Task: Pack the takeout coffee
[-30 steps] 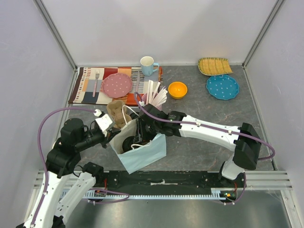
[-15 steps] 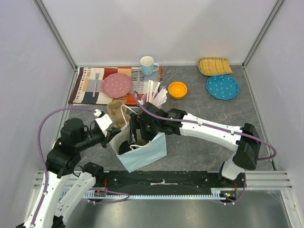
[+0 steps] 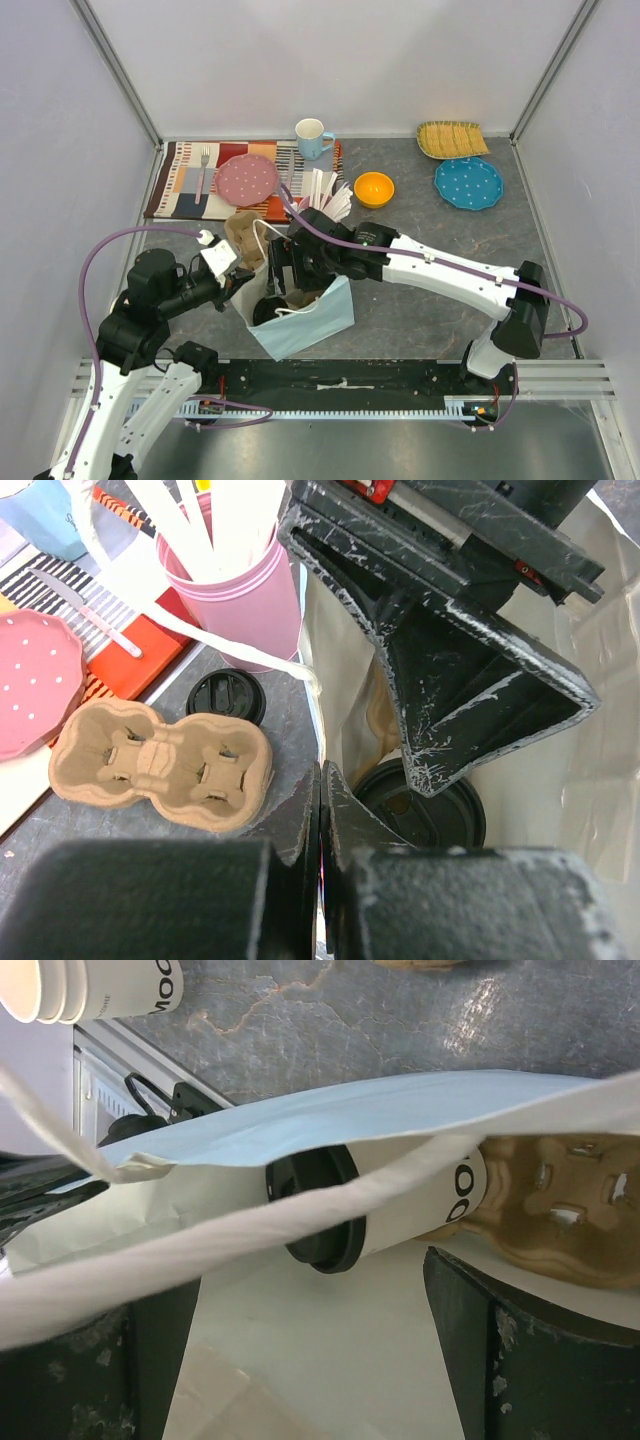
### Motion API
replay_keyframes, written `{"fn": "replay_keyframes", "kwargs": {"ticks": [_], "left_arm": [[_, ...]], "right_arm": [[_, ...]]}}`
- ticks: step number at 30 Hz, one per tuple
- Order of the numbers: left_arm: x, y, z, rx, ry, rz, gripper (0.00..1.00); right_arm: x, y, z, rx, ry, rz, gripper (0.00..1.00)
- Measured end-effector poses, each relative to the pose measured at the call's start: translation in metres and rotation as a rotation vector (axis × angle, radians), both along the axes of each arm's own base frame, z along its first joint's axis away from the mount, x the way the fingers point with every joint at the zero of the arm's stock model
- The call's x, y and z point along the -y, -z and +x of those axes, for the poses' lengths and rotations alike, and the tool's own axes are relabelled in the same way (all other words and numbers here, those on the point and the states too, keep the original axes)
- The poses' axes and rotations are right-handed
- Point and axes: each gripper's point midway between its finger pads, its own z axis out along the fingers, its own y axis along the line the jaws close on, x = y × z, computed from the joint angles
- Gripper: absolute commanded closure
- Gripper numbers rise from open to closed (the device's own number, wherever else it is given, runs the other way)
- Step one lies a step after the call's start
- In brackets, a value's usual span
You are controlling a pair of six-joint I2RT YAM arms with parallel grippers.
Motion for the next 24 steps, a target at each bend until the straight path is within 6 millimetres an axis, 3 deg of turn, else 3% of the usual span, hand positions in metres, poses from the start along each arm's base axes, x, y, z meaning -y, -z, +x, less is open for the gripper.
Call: {"fn": "replay_keyframes", "kwargs": {"ticks": [5,24], "left_arm": [[0.000,0.000,0.000,0.001,0.000,0.000,0.98],[0.000,0.000,0.000,0.001,0.000,0.001,0.98]], "right_arm": [[-0.001,-0.016,0.000,0.043,-0.019,0.021,0.02],[0.008,-0.116,-0.009,0.276,-0.131,0.277,0.02]]}}
